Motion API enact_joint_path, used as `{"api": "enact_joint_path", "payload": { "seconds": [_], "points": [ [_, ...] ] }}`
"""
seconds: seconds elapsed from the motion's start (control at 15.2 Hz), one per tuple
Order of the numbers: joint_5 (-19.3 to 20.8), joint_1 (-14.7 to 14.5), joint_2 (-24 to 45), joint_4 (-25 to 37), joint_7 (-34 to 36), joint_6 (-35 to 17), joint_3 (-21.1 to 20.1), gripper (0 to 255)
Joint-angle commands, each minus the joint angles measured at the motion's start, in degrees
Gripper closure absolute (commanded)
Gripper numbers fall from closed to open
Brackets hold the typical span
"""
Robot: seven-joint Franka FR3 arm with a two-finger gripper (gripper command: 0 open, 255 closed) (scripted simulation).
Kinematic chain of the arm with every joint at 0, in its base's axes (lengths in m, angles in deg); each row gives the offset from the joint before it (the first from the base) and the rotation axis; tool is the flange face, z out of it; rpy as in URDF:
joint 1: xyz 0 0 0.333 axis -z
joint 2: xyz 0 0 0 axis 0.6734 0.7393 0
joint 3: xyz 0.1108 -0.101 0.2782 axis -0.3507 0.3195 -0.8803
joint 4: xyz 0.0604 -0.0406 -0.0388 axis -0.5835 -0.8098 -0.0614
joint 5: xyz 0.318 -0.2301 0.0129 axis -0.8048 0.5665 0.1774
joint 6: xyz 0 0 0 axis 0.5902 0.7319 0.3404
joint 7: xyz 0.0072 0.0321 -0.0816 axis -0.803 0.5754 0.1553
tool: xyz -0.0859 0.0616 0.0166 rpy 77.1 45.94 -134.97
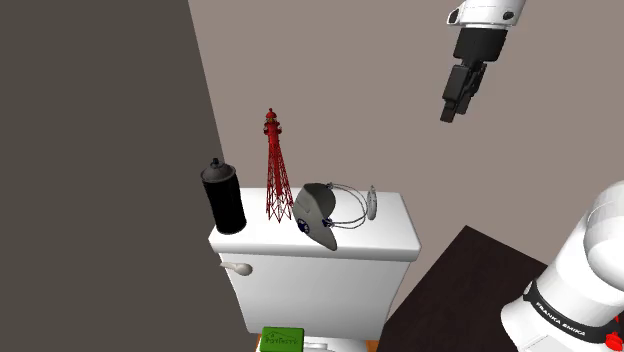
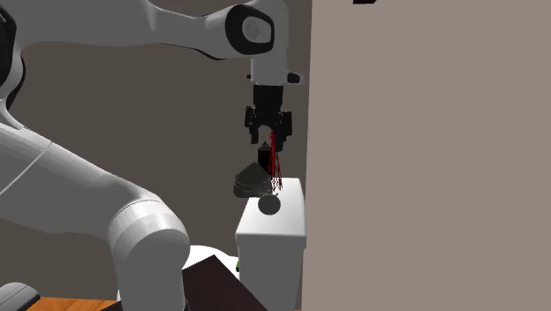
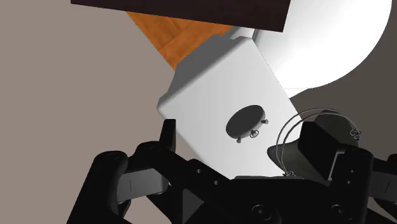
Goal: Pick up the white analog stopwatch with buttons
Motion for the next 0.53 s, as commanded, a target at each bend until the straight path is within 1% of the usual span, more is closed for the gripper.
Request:
{"api": "enact_joint_path", "payload": {
  "seconds": [0.0,0.26,0.46],
  "points": [
    [0.00,0.00,0.00,0.00,0.00,0.00,0.00,0],
    [-2.70,2.23,-0.09,-5.89,13.67,-7.27,-6.91,0],
    [-4.53,3.95,1.65,-8.82,23.95,-12.87,-12.33,0]
  ]
}}
